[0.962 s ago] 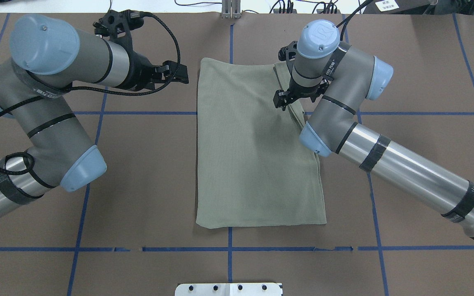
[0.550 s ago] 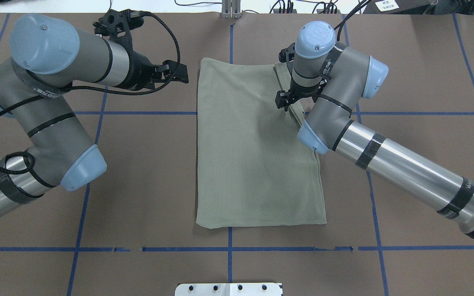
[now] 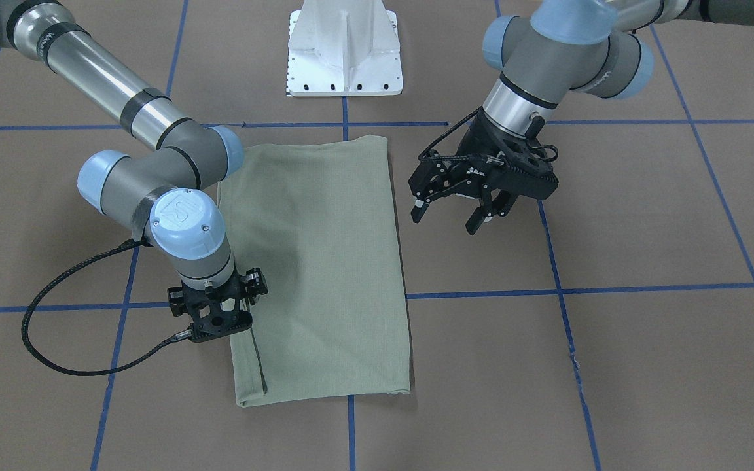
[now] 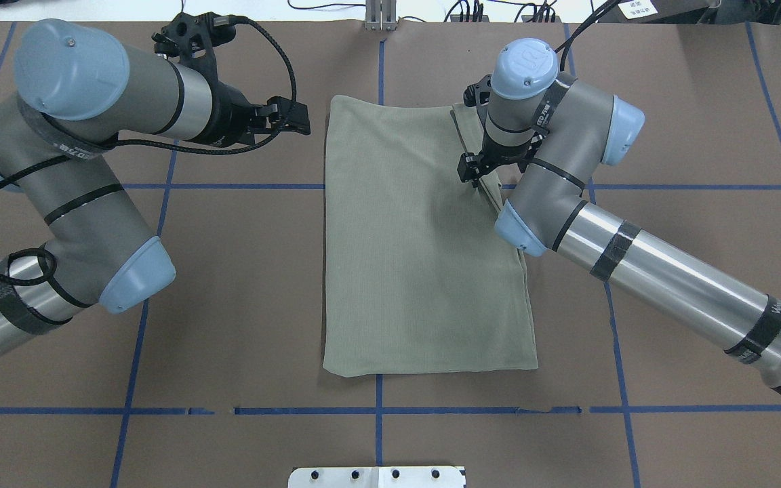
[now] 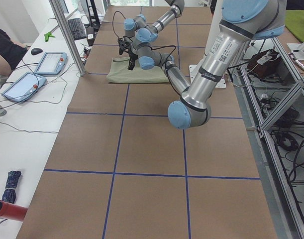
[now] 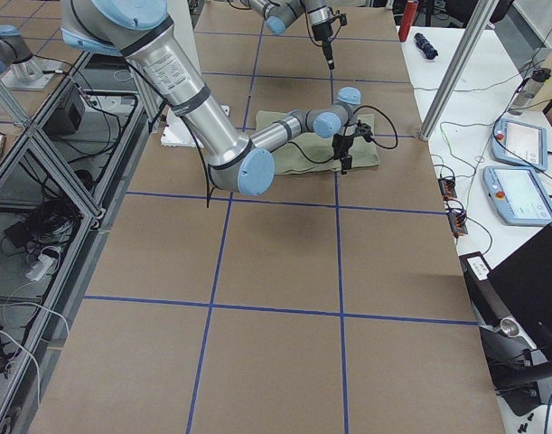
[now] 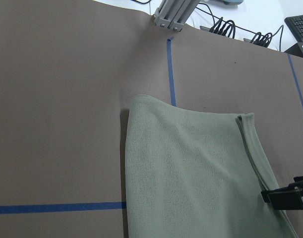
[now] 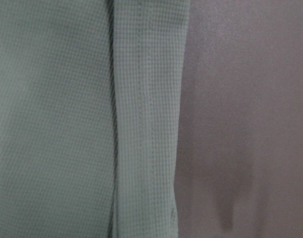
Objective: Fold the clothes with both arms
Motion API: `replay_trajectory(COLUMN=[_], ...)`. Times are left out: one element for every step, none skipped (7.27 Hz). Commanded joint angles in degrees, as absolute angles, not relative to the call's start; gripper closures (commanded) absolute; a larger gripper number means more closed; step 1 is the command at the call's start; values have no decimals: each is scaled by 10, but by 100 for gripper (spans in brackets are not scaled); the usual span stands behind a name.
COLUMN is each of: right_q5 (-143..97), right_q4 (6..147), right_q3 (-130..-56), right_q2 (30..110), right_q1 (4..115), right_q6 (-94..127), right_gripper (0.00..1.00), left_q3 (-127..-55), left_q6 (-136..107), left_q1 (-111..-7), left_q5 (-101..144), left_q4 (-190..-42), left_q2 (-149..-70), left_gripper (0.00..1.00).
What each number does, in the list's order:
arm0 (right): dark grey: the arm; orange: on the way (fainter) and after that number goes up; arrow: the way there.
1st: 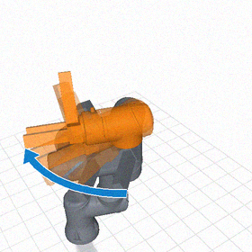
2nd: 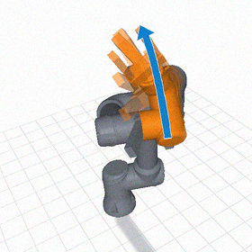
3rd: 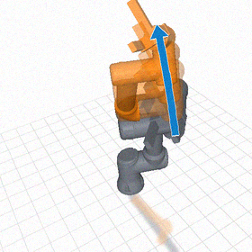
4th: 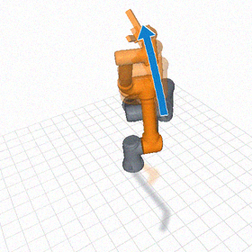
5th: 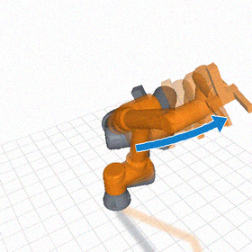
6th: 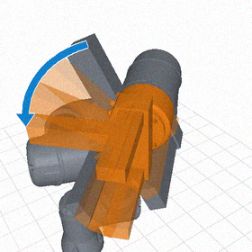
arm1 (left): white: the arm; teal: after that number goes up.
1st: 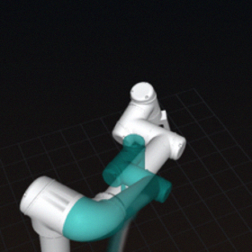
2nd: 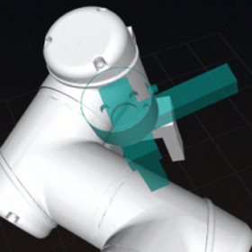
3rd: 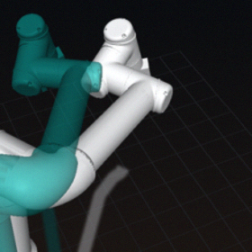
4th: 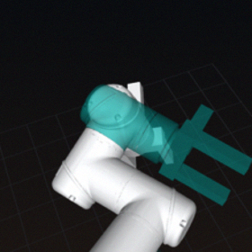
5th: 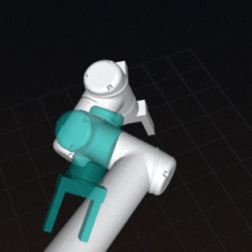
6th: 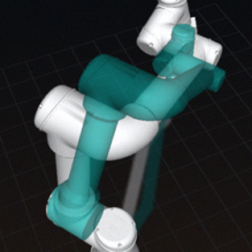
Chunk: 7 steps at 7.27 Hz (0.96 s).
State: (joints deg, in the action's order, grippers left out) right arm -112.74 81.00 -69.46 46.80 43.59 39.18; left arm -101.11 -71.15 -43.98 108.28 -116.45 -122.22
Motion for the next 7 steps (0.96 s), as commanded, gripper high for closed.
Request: replay_trajectory(right_q5=[-1128,-1130,-1135,-1135,-1133,-1135,-1139], right_q4=[809,812,812,811,809,810,812], right_q3=[-695,-695,-695,-695,-694,-695,-695], right_q2=[478,479,485,494,510,516,512], right_q1=[437,448,460,470,477,492,503], right_q6=[390,388,383,372,363,355,354], right_gripper=[0,0,0,0,0,0,0], left_q3=[-1012,-1013,-1013,-1013,-1013,-1013,-1013], left_q6=[-712,-712,-712,-712,-712,-712,-712], left_q1=[-441,-441,-441,-441,-441,-441,-441], left_q5=[1083,1083,1084,1084,1084,1083,1084], left_q4=[-1165,-1165,-1165,-1165,-1165,-1165,-1165], left_q2=[-1223,-1223,-1223,-1226,-1226,-1226,-1226], left_gripper=[0,0,0,0,0,0,0])
